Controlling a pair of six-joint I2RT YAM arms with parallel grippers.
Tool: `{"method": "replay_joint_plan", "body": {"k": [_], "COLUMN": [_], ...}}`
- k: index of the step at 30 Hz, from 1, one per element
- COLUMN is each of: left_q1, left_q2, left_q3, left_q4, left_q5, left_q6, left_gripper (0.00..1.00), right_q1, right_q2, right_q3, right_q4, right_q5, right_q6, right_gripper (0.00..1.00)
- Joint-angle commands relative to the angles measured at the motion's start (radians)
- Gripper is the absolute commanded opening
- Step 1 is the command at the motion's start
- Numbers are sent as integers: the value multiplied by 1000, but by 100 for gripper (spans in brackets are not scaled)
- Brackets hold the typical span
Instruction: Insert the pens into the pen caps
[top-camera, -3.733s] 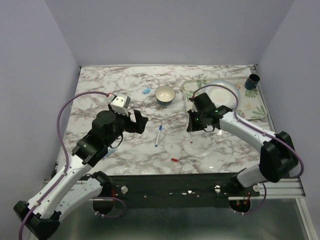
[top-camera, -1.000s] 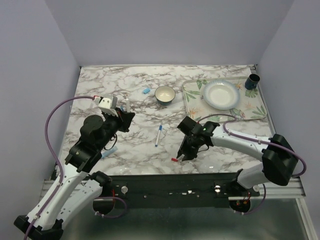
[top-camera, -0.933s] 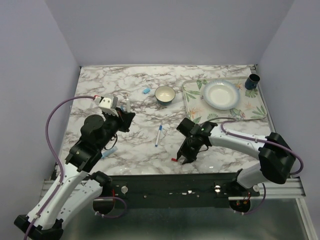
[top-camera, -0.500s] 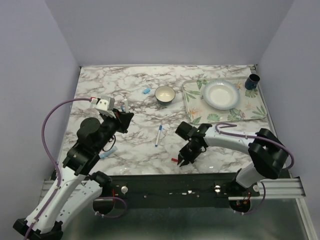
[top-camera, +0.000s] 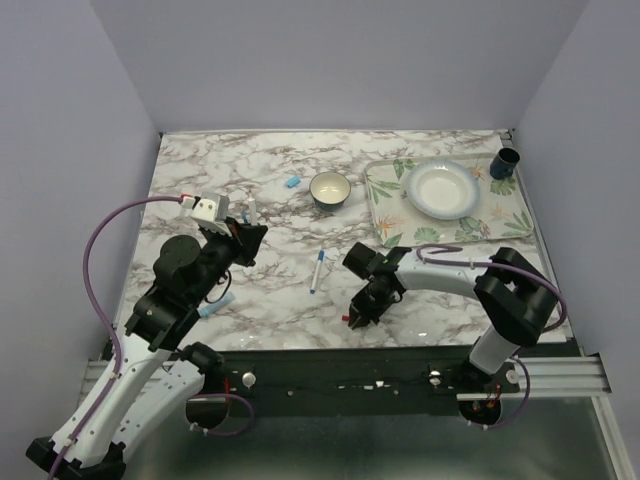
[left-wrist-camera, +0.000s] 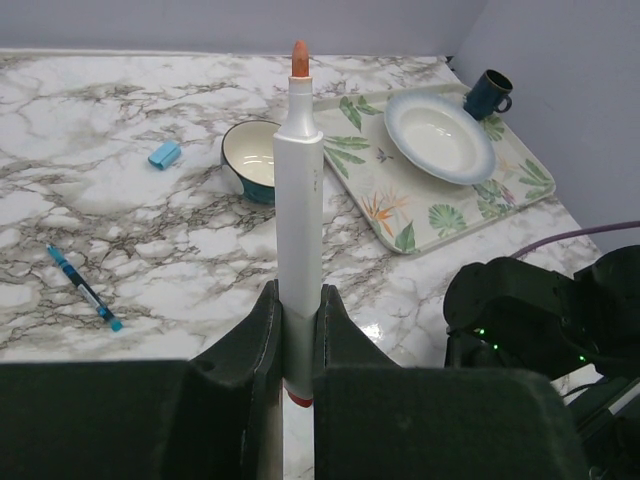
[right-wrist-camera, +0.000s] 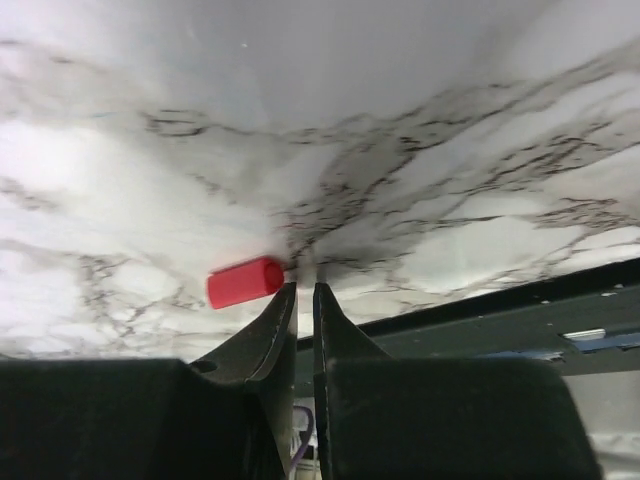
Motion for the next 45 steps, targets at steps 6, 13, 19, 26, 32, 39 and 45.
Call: {"method": "replay_joint_plan", "body": {"k": [6,13,19,26,32,39,45], "left_q1": [5,5,5,5,5,5,5], "left_q2": [0,0,-1,-3,-20,-17,-17], "left_q3": [3,3,5,3,0,0,-1], "left_q4": [7,9,10,9,9,10,12], "left_q5": [-9,-13,-11,-3,-16,-10,-8], "left_q6": [9,11,12,11,11,9,8], "left_gripper": [0,0,0,0,0,0,0], "right_q1": [-69,-74,-56,36,55,64,85], "right_q2": [72,6,-45,-68,-23,85,122], "right_q3": [134,189,114,102,165,237,266], "right_q4": [-68,-127,-98,-38,-9,-40,-71], "right_q5": [264,333,250,267,299,305,353], "right_q6": [-60,-167,-259,-226,-278,-342,-364], "right_gripper": [18,22,30,38,38,37,36]}}
